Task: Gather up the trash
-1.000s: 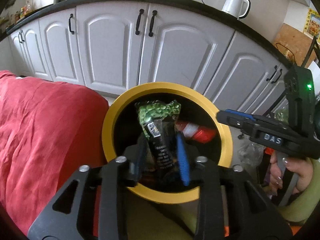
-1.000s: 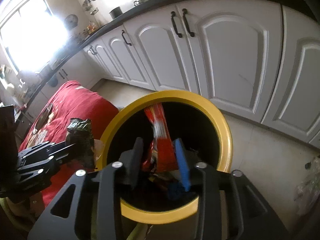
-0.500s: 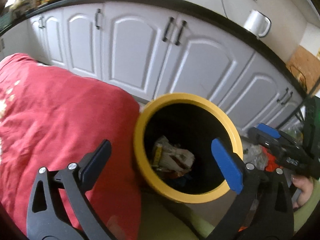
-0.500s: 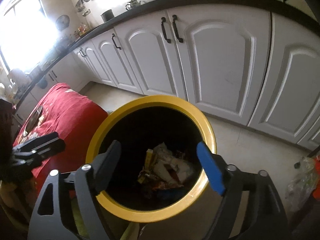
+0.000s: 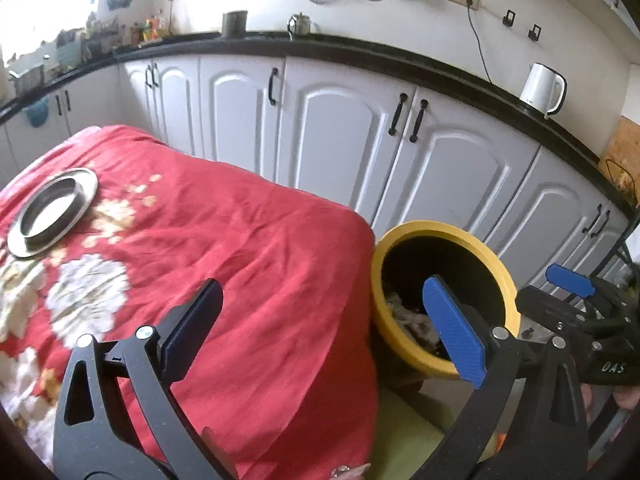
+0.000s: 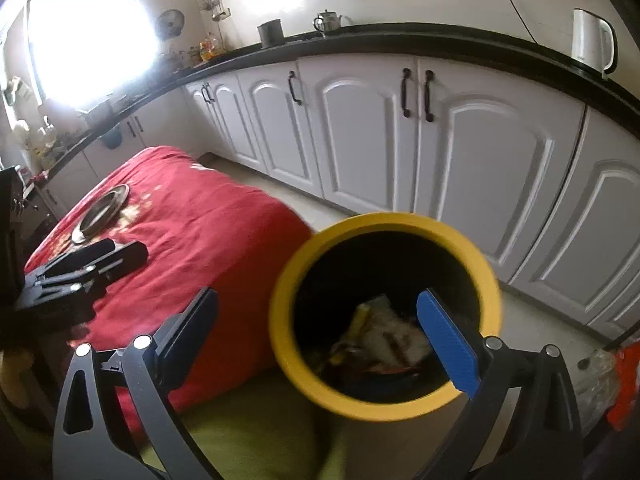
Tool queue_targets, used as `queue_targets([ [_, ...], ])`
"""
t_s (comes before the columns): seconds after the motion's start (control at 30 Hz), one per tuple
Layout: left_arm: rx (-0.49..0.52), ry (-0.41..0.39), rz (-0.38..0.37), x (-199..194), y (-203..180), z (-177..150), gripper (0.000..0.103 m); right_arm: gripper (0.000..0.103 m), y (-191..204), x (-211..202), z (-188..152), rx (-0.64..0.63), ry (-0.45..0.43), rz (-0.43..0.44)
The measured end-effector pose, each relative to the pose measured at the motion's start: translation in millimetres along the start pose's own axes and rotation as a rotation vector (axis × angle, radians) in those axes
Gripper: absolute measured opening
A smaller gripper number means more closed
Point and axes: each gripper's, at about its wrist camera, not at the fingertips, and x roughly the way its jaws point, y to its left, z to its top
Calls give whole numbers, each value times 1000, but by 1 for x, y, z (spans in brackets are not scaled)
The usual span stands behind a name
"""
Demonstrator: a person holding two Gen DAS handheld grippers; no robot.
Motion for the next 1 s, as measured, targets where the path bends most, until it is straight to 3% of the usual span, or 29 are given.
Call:
queue_targets([
  [0.27,1,-90,27,-41,11,-25,92,97,45,-30,-24,-86,-170,-59],
  [0.47,18,-207,87,-70,14,-40,92,97,47,-49,-46,-72,-286,-66],
  [0.63,14,-268,92,-85,17,-47,92,97,52,-69,-55,-94,-406,-79],
  [1.0,12,-279,88,-89,18,-54,92,97,52,-68,-54,-114,-391,-79],
])
